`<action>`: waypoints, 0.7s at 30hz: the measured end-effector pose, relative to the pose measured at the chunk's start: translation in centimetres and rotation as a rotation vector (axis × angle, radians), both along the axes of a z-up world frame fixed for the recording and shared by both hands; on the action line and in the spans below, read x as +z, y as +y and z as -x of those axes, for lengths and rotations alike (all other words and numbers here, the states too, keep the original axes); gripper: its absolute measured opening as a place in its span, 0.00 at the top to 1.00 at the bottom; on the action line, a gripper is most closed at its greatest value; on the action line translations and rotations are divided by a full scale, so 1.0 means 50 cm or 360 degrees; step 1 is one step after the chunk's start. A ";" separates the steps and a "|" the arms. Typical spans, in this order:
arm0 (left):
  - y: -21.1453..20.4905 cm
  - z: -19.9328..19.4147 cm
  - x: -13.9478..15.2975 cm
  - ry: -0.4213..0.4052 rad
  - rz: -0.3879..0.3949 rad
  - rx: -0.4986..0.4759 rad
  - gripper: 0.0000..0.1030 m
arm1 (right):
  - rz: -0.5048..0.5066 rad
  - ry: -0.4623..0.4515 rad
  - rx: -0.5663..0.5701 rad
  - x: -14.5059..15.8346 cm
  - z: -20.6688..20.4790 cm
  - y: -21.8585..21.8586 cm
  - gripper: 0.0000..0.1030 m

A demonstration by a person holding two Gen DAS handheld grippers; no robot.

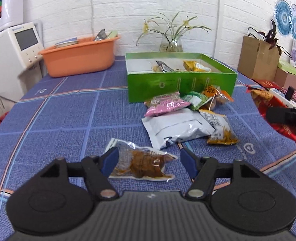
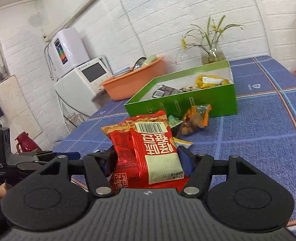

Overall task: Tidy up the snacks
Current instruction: 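Lift the jerky pack with the left gripper while the right carries the red bag toward the green box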

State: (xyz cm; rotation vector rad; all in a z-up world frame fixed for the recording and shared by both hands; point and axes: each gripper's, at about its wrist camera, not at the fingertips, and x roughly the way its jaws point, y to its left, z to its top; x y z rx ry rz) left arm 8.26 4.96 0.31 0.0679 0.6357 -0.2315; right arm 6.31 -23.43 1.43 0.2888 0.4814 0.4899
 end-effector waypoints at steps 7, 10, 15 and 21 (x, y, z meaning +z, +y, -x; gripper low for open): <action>0.007 0.005 -0.016 0.0217 0.0043 0.0143 0.32 | -0.0033 0.0065 -0.0032 -0.019 0.002 -0.017 0.00; 0.021 0.015 -0.023 0.0322 0.0219 0.0065 0.29 | -0.0041 0.0063 -0.0037 -0.022 0.004 -0.022 0.00; 0.029 -0.025 -0.040 0.0333 0.0283 0.0148 0.27 | -0.0075 0.0072 -0.0029 -0.023 0.006 -0.025 0.00; 0.074 -0.102 -0.040 0.0347 0.0417 0.0286 0.24 | -0.0077 0.0061 -0.0047 -0.022 0.012 -0.033 0.00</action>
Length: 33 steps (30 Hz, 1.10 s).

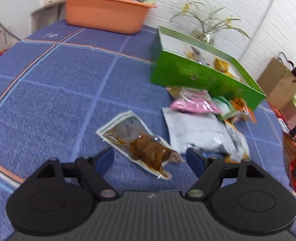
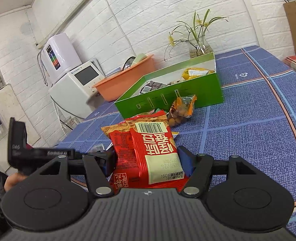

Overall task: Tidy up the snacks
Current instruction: 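Lift the jerky pack with the left gripper while the right carries the red bag toward the green box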

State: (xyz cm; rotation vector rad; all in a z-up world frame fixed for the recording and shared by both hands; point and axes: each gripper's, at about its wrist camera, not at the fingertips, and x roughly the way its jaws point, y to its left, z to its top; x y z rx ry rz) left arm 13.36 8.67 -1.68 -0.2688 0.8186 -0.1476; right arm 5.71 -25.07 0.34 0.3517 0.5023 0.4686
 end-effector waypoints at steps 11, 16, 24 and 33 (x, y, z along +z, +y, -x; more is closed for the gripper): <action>-0.031 -0.016 -0.018 -0.0161 -0.0308 -0.0089 0.31 | -0.0030 0.0023 0.0011 -0.008 -0.005 -0.003 0.00; 0.003 0.008 -0.015 -0.0172 -0.0272 -0.0120 0.58 | -0.0015 -0.0002 0.0029 -0.007 0.001 0.003 0.00; 0.029 0.086 0.001 -0.0137 -0.0274 -0.0169 0.59 | -0.0002 -0.0008 0.0064 -0.010 0.007 0.014 0.00; -0.003 0.141 0.003 -0.0089 -0.0444 -0.0288 0.46 | -0.0012 0.0016 0.0039 -0.015 0.012 0.011 0.00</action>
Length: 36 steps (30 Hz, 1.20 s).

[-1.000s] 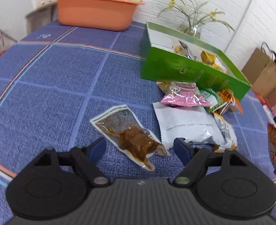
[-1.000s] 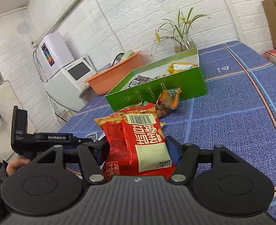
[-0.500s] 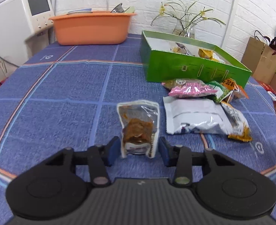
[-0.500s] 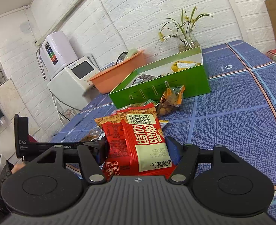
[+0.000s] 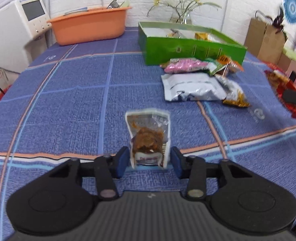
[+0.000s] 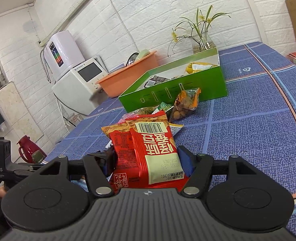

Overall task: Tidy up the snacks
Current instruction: 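Lift the jerky pack with the left gripper while the right carries the red bag toward the green box, then release the jerky pack into the green box with the left gripper while the right releases the red bag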

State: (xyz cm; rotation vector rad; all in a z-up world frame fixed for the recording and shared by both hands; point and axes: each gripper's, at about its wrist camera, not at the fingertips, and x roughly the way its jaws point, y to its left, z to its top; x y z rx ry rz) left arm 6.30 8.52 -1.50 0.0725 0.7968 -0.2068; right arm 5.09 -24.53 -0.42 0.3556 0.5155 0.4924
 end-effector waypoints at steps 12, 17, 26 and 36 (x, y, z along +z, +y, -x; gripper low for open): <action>-0.012 -0.042 -0.014 -0.0054 -0.0030 0.0012 0.47 | 0.0005 0.0014 0.0006 -0.004 0.006 -0.002 0.00; 0.008 -0.025 -0.010 -0.0055 0.0118 0.0071 0.56 | 0.0052 -0.0017 -0.0004 -0.001 0.008 0.007 0.00; 0.013 -0.013 0.084 -0.0309 0.0346 0.0024 0.64 | -0.0079 0.0052 0.0155 0.013 -0.016 0.065 0.00; -0.006 -0.059 0.125 -0.0434 0.0588 -0.0050 0.65 | -0.0133 -0.0056 0.0103 0.053 -0.009 0.072 0.00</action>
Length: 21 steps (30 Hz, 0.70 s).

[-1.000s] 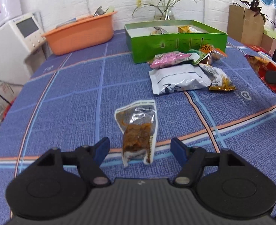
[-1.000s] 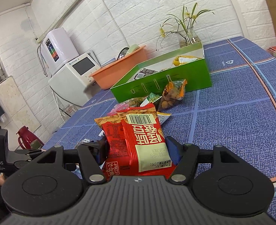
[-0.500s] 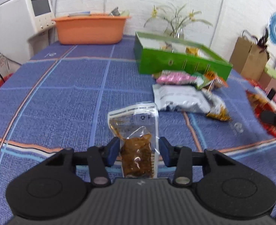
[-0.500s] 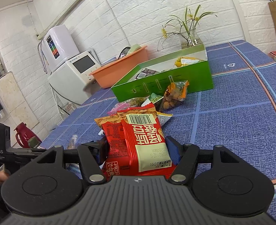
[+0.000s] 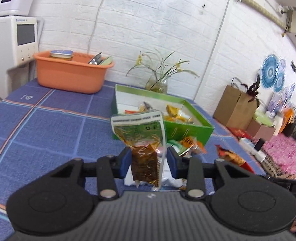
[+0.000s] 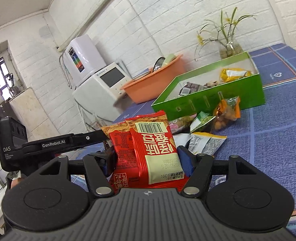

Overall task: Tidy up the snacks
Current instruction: 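Release the jerky pack into the green box with the left gripper while the right releases the red bag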

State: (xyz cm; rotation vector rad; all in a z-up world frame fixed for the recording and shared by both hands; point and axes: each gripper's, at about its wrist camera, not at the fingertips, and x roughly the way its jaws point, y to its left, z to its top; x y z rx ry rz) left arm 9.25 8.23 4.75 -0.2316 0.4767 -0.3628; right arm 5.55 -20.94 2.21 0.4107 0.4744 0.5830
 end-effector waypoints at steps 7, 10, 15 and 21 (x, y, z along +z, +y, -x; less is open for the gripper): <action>-0.020 -0.053 0.051 -0.0112 0.0044 -0.0005 0.65 | 0.0019 -0.0022 -0.0107 0.020 -0.037 -0.024 0.00; -0.046 -0.091 0.087 -0.0212 -0.0004 0.0012 0.65 | 0.0058 -0.0180 -0.0221 0.063 -0.070 -0.035 0.00; -0.100 -0.200 0.117 -0.0305 -0.0025 0.0023 0.66 | 0.0139 -0.0386 -0.0484 0.104 -0.159 -0.049 0.00; -0.169 -0.338 0.061 -0.0294 -0.0224 0.0092 0.67 | 0.0199 -0.0310 -0.0556 0.057 -0.262 -0.045 0.00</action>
